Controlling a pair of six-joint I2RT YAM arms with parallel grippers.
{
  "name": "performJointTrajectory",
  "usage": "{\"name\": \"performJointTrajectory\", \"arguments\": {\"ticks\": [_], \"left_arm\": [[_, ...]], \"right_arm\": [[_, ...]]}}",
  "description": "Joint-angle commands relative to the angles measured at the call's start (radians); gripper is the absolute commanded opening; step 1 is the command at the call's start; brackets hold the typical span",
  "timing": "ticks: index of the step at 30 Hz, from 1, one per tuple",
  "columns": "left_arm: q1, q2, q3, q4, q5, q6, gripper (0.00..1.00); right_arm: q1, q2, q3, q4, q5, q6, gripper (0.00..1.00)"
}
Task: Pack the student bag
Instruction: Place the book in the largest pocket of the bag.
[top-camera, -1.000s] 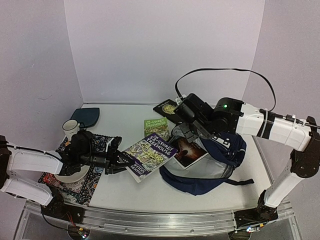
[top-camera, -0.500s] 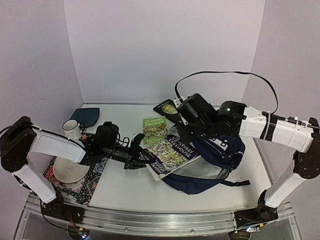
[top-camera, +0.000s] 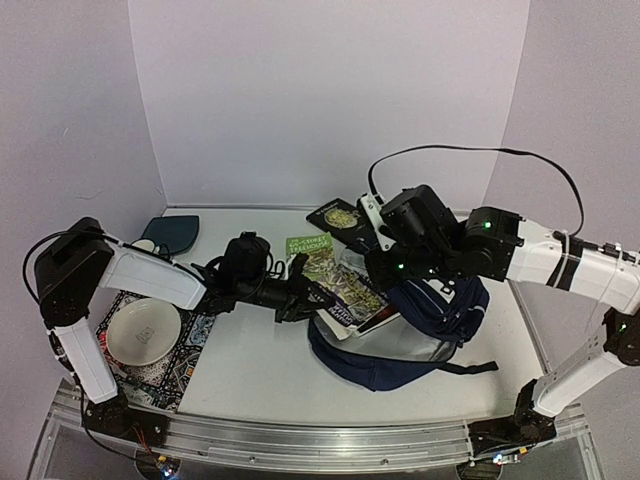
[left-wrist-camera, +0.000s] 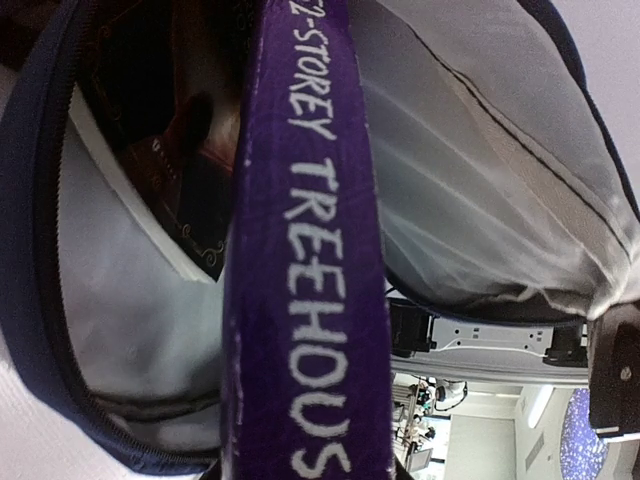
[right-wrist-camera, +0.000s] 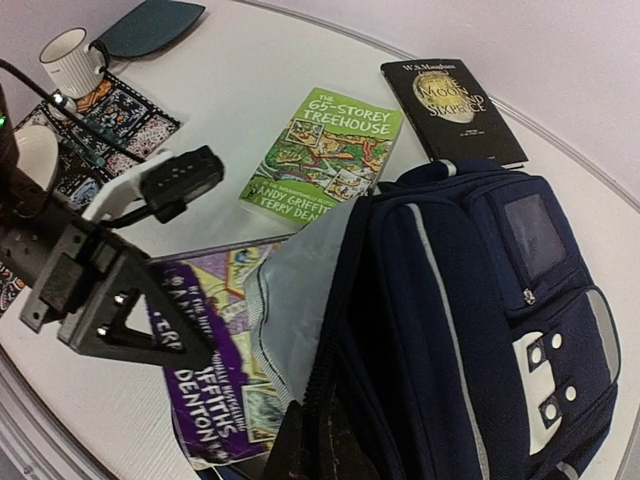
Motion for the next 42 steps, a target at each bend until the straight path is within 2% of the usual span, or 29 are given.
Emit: {"name": "performJointTrajectory", "arguments": {"ticks": [1,8,19,22,25,34,38,42], "left_arm": [[-0.026,0.077,0.152,0.122,-0.043,0.011,0.0],[-0.06,0.216,0.265,0.122,-0.095,0.005,0.0],[-0.119,0.336,0.37,0.122,-0.222,0.007,0.01],[-0.125,0.356,0.357,0.121,-0.244,0.012,0.1],[-0.127,0.332,0.308,0.118,-0.29,0.053,0.3],[-0.133,0.191,0.2,0.014,-0.411,0.189,0.7],[-0.145,0.136,0.157,-0.008,-0.418,0.213,0.82],[-0.155,0.069,0.104,-0.042,-0.438,0.229,0.83]], "right_arm": [[0.009,-0.064,0.012,0.146,-0.08,0.037,0.0],[0.01,-0.072,0.001,0.161,-0.107,0.047,0.0],[0.01,-0.083,-0.021,0.165,-0.13,0.067,0.0],[0.01,-0.087,-0.037,0.162,-0.093,0.063,0.0],[0.009,-0.099,-0.065,0.15,-0.031,0.053,0.0],[0.01,-0.118,-0.152,0.124,0.062,0.059,0.0],[0.01,-0.125,-0.173,0.106,0.096,0.063,0.0],[0.009,-0.153,-0.203,0.08,0.115,0.07,0.0]]}}
